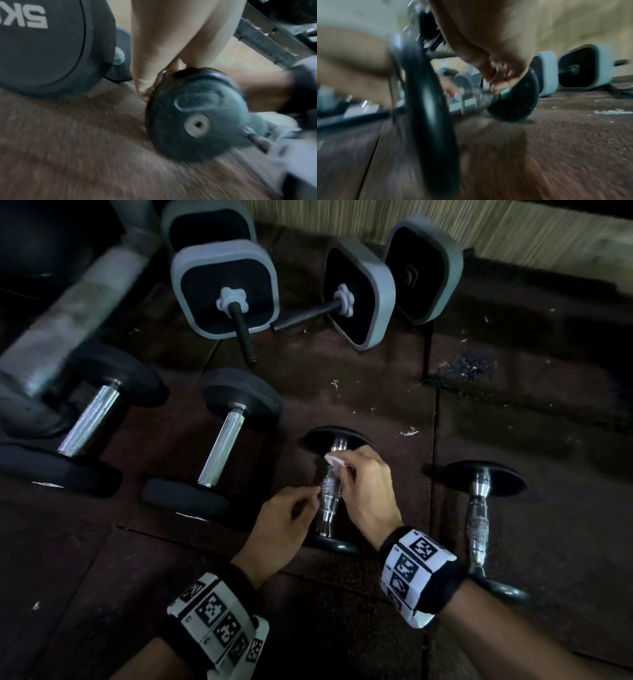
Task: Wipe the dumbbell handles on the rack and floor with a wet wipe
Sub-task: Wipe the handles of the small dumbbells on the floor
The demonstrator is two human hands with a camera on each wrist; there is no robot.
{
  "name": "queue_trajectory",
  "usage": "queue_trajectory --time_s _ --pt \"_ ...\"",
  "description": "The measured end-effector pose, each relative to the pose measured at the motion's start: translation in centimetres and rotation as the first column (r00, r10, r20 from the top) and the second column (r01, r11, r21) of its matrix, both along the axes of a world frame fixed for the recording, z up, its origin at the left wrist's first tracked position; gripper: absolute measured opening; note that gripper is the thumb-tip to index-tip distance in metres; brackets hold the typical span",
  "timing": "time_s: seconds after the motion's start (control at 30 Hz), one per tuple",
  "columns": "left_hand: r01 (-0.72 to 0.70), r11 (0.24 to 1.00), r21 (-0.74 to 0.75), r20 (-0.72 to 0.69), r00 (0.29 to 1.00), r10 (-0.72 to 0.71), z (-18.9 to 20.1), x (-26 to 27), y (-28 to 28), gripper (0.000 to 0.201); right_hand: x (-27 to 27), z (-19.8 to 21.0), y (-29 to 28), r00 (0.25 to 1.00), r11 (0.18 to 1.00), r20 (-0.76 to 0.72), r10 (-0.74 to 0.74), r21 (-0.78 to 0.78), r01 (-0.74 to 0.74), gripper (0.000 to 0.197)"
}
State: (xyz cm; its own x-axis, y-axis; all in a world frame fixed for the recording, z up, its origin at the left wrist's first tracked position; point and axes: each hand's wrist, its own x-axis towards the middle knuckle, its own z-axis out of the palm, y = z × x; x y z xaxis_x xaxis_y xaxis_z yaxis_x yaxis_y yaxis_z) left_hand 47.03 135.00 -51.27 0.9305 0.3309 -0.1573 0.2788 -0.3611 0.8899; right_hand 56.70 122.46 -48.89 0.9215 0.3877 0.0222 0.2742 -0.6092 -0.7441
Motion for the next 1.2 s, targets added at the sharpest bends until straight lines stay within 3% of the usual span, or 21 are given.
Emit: queue_trajectory --time_s 0.1,0.17,0.27,0.33,0.4,0.5,0.57,0.63,0.7,0.77,0.87,1.03,1.1,1.2 --pt "-0.083 0.995 -0.059 0.063 0.994 0.087 1.1 2.2 0.6 0.032 0.3 0.6 -0.8 0.966 0.972 -0.244 -0.089 0.189 0.137 0.016" --pt "0.004 0.995 -0.099 0.083 0.997 0.004 1.7 3.8 0.7 0.025 -0.4 0.9 -0.8 0.901 0.906 -0.429 -0.058 0.356 0.228 0.016" --pt "0.056 0.984 -0.167 0.088 0.995 -0.042 1.7 5.1 1.0 0.014 -1.6 1.2 -0.5 0.844 0.823 -0.536 -0.019 0.471 0.318 0.016" --pt "-0.073 0.987 -0.142 0.045 0.996 0.080 0.9 5.8 1.6 0.014 -1.9 0.6 -0.7 0.850 0.807 -0.513 -0.119 0.449 0.384 0.019" --pt "-0.230 0.973 0.008 -0.045 0.972 0.230 0.1 6.5 2.3 0.017 -2.7 -0.3 -0.7 0.863 0.840 -0.455 -0.220 0.361 0.404 0.026" --pt "-0.183 0.967 0.176 -0.240 0.945 0.222 -0.7 7.8 2.5 0.019 -4.7 -1.8 -0.4 0.870 0.908 -0.444 -0.214 0.239 0.345 0.029" --pt "-0.090 0.994 0.068 -0.351 0.930 0.109 -1.0 8.6 1.9 0.023 -5.4 -2.3 -0.1 0.849 0.899 -0.494 -0.188 0.261 0.351 0.034" --pt "-0.065 0.988 -0.142 -0.420 0.907 -0.001 -0.8 9.0 1.3 0.025 -5.4 -2.6 0.0 0.829 0.887 -0.531 -0.174 0.282 0.367 0.036" --pt "-0.042 0.984 -0.173 -0.468 0.883 -0.044 -0.7 9.0 1.1 0.025 -5.3 -2.3 -0.1 0.819 0.887 -0.553 -0.153 0.289 0.361 0.029" --pt "0.021 1.000 -0.004 -0.497 0.868 -0.020 -0.5 8.9 1.4 0.020 -5.3 -2.0 -0.3 0.809 0.886 -0.570 -0.142 0.291 0.361 0.028" --pt "0.143 0.921 0.362 -0.469 0.882 0.048 0.2 8.8 1.9 0.025 -5.3 -1.8 -0.4 0.816 0.899 -0.560 -0.142 0.272 0.343 0.028" --pt "0.160 0.855 0.494 -0.363 0.931 0.035 1.4 9.1 1.2 0.025 -5.3 -1.6 -0.2 0.826 0.914 -0.547 -0.139 0.250 0.320 0.027" --pt "0.161 0.887 0.433 -0.335 0.942 -0.008 1.0 9.2 1.0 0.023 -5.3 -1.6 -0.2 0.826 0.916 -0.547 -0.140 0.245 0.318 0.027" --pt "0.040 0.999 0.036 -0.281 0.959 -0.028 -0.3 9.5 1.7 0.022 -5.2 -1.8 -0.4 0.822 0.915 -0.551 -0.147 0.240 0.324 0.025"
